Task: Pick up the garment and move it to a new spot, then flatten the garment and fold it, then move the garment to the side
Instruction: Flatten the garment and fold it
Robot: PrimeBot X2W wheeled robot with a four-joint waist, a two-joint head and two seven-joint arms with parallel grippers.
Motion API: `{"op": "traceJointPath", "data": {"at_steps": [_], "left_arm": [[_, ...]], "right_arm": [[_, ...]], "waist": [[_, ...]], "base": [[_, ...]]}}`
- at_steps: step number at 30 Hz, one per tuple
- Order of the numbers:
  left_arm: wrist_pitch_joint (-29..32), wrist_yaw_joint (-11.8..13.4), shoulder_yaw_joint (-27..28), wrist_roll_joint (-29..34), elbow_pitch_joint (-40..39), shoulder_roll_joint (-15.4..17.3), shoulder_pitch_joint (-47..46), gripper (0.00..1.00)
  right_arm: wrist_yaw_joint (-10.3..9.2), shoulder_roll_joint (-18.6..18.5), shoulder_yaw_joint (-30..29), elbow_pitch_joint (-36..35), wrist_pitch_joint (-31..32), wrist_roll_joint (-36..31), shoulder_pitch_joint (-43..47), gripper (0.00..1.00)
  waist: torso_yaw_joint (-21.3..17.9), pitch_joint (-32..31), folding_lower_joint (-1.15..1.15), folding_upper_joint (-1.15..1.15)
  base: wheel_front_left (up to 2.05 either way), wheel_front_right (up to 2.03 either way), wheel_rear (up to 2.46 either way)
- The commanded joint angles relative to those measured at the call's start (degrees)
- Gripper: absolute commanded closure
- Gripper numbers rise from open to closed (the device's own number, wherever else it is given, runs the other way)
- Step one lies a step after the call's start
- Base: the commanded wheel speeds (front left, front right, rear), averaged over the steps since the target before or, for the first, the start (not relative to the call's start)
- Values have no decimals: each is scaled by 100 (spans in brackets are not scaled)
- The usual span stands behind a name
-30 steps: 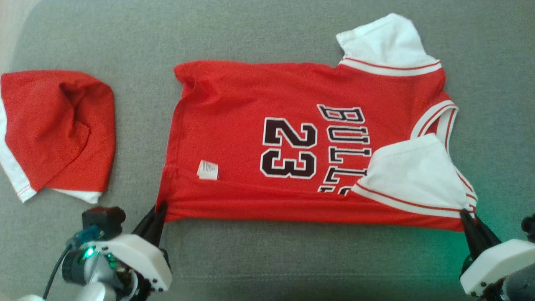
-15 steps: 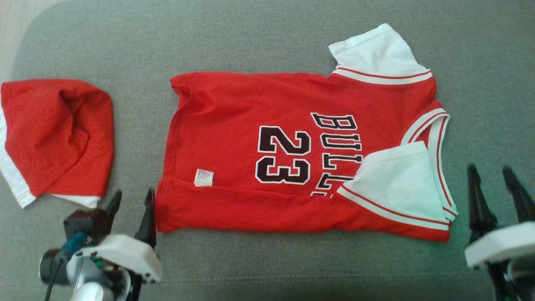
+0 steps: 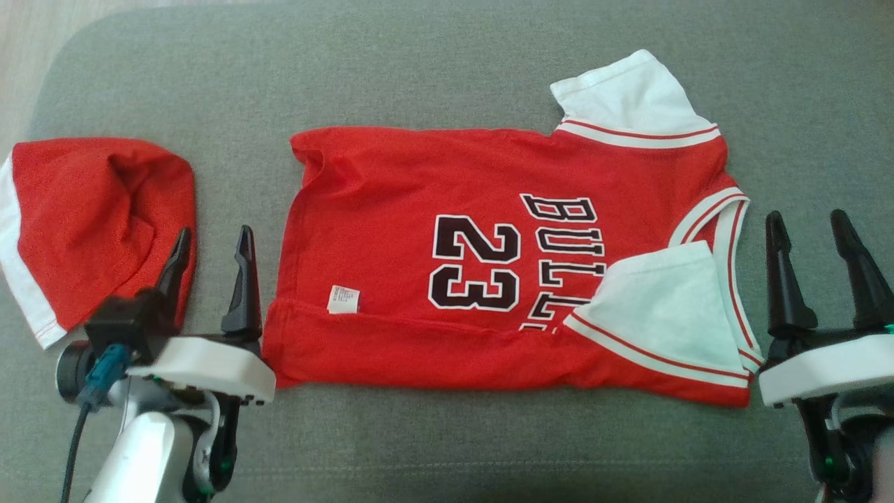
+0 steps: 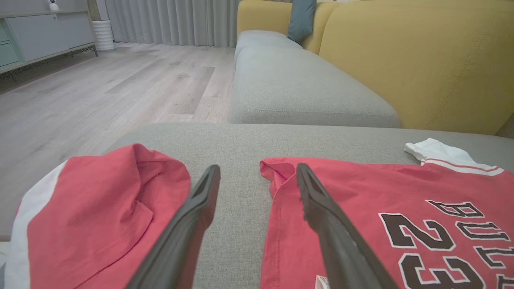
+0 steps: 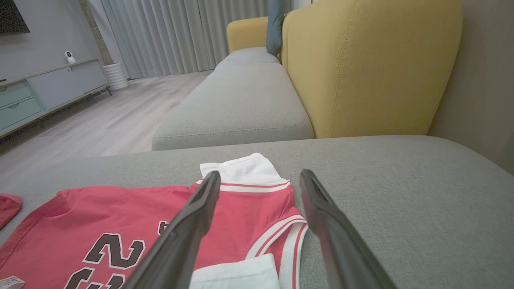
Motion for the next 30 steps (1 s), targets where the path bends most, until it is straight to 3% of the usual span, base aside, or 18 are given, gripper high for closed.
{"op": "traceJointPath", "data": {"at_steps": [1, 6, 10, 20, 24, 30], "left_arm": [[-5, 21, 229, 34, -128, 89, -251, 0], [66, -49, 178, -6, 3, 88, -460, 0], [198, -315, 113, -116, 399, 36, -1350, 0], [998, -1149, -19, -577, 2977, -63, -3448, 0], [1401, -1329, -75, -707, 3856, -124, -3940, 0], [1325, -1427, -155, -683, 4581, -166, -4355, 0]], "right_arm": [[21, -63, 155, -203, -52, -10, -234, 0], [21, -62, 167, -191, -53, 76, -294, 0], [21, -62, 227, -223, -25, 129, -430, 0], [21, -62, 431, -73, -76, 232, -741, 0], [21, -62, 405, -1, -102, 266, -760, 0], [21, -62, 361, 62, -96, 377, -757, 0]], "waist": [[-10, 19, 0, 0], [-31, 206, 0, 0], [-78, 599, 0, 0], [-359, 1216, 0, 0], [-392, 1310, 0, 0], [-390, 1358, 0, 0]], "base": [[0, 0, 0], [0, 0, 0], [0, 0, 0], [0, 0, 0], [0, 0, 0], [0, 0, 0]]}}
